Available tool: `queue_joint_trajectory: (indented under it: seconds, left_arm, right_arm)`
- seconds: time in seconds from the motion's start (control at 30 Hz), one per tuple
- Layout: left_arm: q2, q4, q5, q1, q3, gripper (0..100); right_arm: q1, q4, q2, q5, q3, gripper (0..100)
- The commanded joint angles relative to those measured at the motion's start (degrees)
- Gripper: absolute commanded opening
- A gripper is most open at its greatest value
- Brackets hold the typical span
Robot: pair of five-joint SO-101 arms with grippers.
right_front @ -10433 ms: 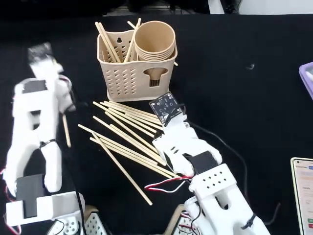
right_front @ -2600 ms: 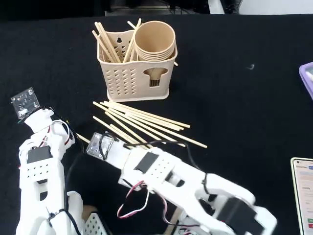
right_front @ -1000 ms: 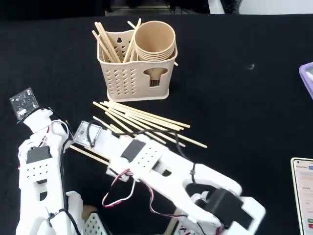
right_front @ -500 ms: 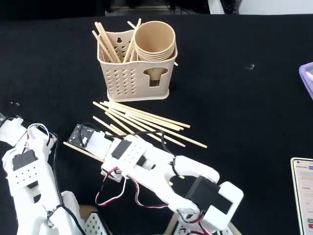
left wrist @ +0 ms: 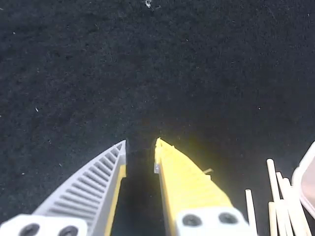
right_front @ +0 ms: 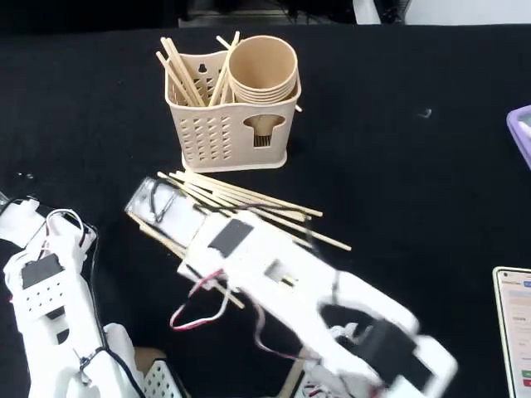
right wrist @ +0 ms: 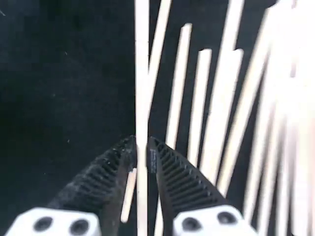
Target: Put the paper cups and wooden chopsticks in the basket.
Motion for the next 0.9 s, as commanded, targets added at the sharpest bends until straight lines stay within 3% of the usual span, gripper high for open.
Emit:
queue_joint_trajectory:
  seconds: [0.0,0.1,0.2,0.37,0.47,0.73,0.87]
  left_arm:
    - [-1.5,-1.1,0.6,-0.6,-1.8,11]
    - [-1.5,-1.1,0.6,-0.6,-1.8,11]
    - [-1.5,-1.1,0.5,-0.7,-1.8,11]
    - [-1.5,-1.1,0.6,-1.1,-1.8,11]
    - [-1.5,-1.1,0.4,-1.2,-1.8,11]
    - [-1.5,-1.1,0.4,-1.2,-1.9,11]
    - [-1.5,-1.1,0.4,-0.9,-2.2,11]
  right_arm:
    - [4.8,4.7,-18.2,-0.1,-0.2,1.0]
    - [7.2,4.8,-25.6,-0.1,0.5,1.0]
    - [4.5,4.2,-25.5,-0.1,3.8,1.0]
    - [-1.5,-11.1,-13.4,-0.7,10.4,1.1]
    - [-1.9,-15.1,-2.3,-4.3,7.9,1.1]
    - [-2.0,-13.5,18.5,-5.0,-4.2,1.8]
    - [-2.0,-8.4,21.7,-4.9,-9.0,10.7]
